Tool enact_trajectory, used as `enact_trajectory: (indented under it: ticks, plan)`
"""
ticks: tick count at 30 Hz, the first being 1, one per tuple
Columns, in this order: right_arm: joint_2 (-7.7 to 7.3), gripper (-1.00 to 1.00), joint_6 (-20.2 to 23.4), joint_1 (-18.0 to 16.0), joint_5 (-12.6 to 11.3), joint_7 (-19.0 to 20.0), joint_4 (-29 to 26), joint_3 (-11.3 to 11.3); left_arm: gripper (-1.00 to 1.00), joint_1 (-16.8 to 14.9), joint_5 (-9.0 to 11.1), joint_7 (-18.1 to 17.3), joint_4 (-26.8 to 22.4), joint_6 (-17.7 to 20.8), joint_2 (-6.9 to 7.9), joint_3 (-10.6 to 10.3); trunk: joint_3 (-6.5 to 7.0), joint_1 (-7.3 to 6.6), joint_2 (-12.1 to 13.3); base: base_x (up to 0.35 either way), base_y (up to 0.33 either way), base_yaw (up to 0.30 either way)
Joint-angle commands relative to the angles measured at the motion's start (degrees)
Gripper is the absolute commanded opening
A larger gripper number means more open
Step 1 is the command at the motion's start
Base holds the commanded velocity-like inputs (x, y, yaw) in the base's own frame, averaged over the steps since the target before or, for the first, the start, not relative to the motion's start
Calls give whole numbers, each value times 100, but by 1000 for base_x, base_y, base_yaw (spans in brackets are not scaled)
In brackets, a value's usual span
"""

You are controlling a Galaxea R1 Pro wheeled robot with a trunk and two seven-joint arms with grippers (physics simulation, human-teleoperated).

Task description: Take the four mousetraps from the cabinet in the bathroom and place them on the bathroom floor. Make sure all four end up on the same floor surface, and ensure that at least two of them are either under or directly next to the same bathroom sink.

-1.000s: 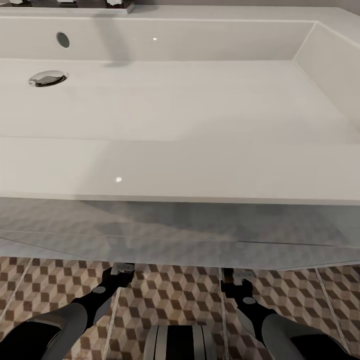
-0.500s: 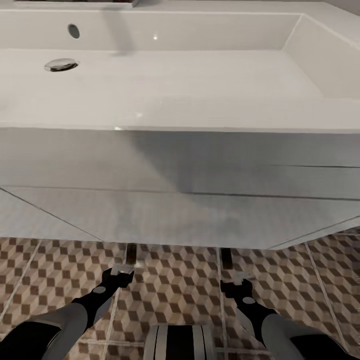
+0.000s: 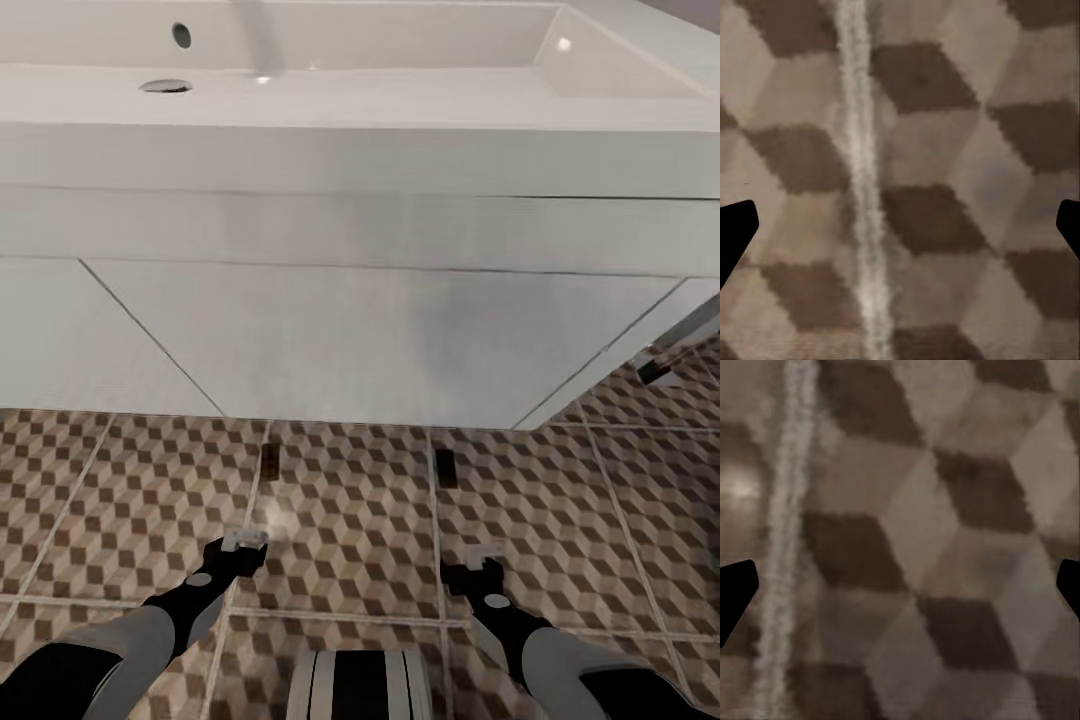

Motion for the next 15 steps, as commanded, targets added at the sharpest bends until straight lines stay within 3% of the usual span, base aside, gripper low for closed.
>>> enact_trajectory:
  ticks: [1,15]
  plan:
    - [4,100,-6,-3,33,-44,7,35,100,-2,26,5,5,-17,0,-45,-3,-5,-1,-344,0,0]
    - [15,100,-55,-3,50,-46,6,39,100,-2,30,6,5,-18,-4,-43,-3,-5,-1,-344,0,0]
